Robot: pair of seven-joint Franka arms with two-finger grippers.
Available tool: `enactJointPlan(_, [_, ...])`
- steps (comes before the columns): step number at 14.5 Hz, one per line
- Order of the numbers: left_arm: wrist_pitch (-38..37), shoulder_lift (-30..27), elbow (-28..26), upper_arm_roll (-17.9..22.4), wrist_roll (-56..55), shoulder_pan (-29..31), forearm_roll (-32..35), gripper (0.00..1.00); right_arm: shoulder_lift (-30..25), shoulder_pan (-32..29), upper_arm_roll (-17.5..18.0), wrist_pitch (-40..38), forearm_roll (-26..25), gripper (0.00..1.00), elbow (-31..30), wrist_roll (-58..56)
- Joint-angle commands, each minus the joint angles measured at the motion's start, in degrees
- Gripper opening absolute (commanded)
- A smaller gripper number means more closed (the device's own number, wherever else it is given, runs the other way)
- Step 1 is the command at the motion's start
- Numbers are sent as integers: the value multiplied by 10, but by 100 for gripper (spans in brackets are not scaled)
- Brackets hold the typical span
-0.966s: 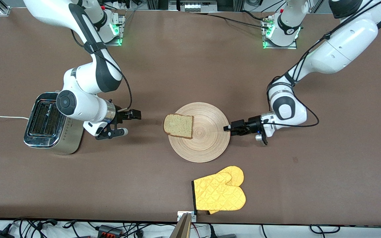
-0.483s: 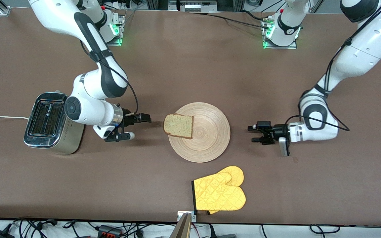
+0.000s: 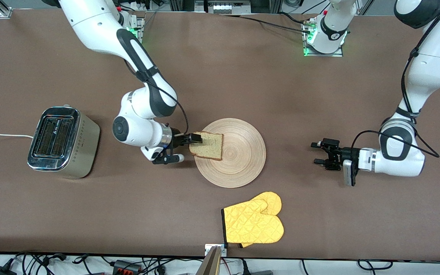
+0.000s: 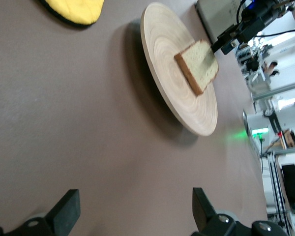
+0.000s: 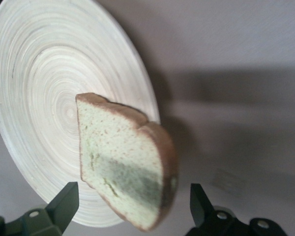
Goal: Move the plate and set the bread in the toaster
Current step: 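Grasp the bread slice with the right gripper while the left gripper releases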
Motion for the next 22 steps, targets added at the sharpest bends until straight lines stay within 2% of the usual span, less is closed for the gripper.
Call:
enactJointPlan(1, [-68, -10, 44, 8, -69, -10, 52, 100, 21, -3, -4, 6, 31, 100, 16, -6])
enactJointPlan(5, [-187, -20, 119, 7, -176, -9, 136, 100, 22, -4, -5, 7, 28, 87, 31, -12])
enactJointPlan(9, [-292, -33, 192, -2, -289, -14, 201, 100, 22, 2, -5, 6, 21, 83, 34, -9])
enactJointPlan(12, [-310, -95, 197, -3, -343, -17, 253, 100, 29, 0, -6, 7, 19, 78, 34, -15])
enactJointPlan(15, [-328, -155, 193, -3, -394, -33, 312, 100, 31, -5, -7, 5, 20, 78, 34, -38])
enactJointPlan(17, [-335, -196, 190, 1, -443, -51, 338, 100, 31, -5, -8, 5, 20, 73, 34, -39])
enactJointPlan(19, [-340, -224, 187, 6, -497, -66, 354, 100, 32, -4, -7, 5, 20, 59, 34, -43])
enactJointPlan(21, [-337, -266, 160, 12, -551, -82, 352, 100, 34, -4, -8, 4, 20, 40, 33, -46])
enactJointPlan(22, [-338, -285, 154, 40, -566, -103, 355, 100, 34, -5, -8, 3, 20, 29, 34, -46])
